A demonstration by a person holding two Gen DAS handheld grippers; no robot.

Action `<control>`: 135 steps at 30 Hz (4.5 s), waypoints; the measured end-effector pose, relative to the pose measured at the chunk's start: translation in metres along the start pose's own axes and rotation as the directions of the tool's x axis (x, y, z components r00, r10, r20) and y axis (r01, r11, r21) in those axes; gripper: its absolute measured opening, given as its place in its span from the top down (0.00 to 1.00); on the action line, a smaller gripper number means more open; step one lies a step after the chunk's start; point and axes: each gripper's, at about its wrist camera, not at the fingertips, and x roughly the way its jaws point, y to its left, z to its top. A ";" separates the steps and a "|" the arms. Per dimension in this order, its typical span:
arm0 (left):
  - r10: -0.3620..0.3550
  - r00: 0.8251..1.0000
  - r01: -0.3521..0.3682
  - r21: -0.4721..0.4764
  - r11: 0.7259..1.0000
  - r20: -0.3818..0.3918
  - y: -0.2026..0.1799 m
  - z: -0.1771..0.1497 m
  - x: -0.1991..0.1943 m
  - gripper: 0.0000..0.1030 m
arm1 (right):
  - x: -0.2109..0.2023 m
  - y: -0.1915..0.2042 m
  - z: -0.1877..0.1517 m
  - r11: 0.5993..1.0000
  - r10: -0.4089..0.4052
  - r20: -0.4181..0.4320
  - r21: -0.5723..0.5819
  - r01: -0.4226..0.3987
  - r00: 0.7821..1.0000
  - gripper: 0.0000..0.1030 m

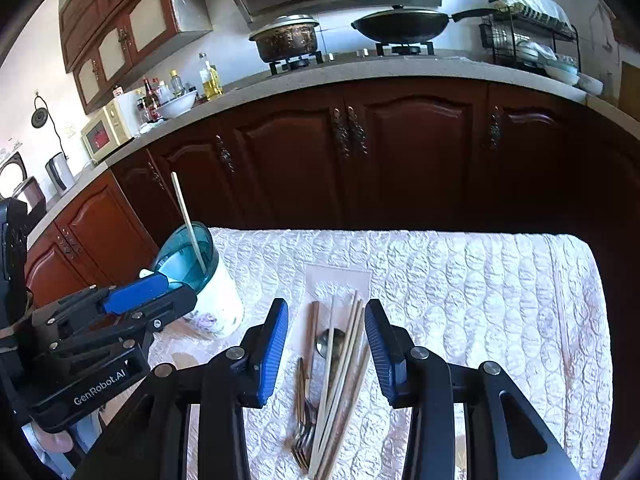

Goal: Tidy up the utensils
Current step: 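Move both open tools back over the utensils on the mat, then grasp the fork with the left tool while the right tool grasps another wooden chopstick, then lift the fork with the left tool while the right tool carries the chopstick over the holder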

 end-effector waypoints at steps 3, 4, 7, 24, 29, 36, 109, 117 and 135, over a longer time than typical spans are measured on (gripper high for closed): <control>0.001 1.000 0.000 0.003 1.000 -0.005 -0.003 -0.002 0.002 0.63 | 0.000 -0.004 -0.004 1.000 -0.004 -0.009 0.007 0.004 1.000 0.63; 0.001 1.000 -0.001 0.003 1.000 -0.006 -0.003 -0.003 0.003 0.63 | 0.000 -0.005 -0.005 1.000 -0.005 -0.011 0.009 0.005 1.000 0.62; 0.003 1.000 -0.003 0.002 1.000 -0.013 -0.002 -0.005 0.005 0.63 | 0.002 -0.008 -0.007 1.000 -0.008 -0.018 0.014 0.008 1.000 0.61; -0.005 0.997 0.001 -0.046 0.999 -0.082 0.013 -0.020 0.027 0.63 | 0.032 -0.021 -0.026 0.999 -0.018 -0.105 0.038 0.022 0.994 0.60; -0.061 0.986 0.042 -0.118 0.992 -0.157 0.030 -0.032 0.043 0.63 | 0.059 -0.032 -0.039 0.998 -0.012 -0.169 0.055 0.021 0.986 0.60; -0.055 0.980 0.034 -0.112 0.993 -0.192 0.034 -0.043 0.052 0.63 | 0.103 -0.049 -0.056 0.996 -0.010 -0.257 0.086 0.034 0.966 0.70; -0.163 0.955 0.114 -0.201 0.973 -0.248 0.010 -0.002 0.150 0.89 | 0.149 -0.078 0.025 0.993 0.055 -0.261 0.113 -0.026 0.964 0.95; -0.213 0.966 0.190 -0.154 0.970 -0.149 0.008 0.001 0.069 0.89 | 0.068 -0.057 0.030 0.996 0.066 -0.131 0.064 -0.058 0.989 0.95; -0.268 0.963 0.265 -0.071 0.962 -0.036 0.003 -0.006 -0.039 0.91 | -0.027 -0.027 0.029 0.999 0.052 0.012 -0.007 -0.052 0.999 0.95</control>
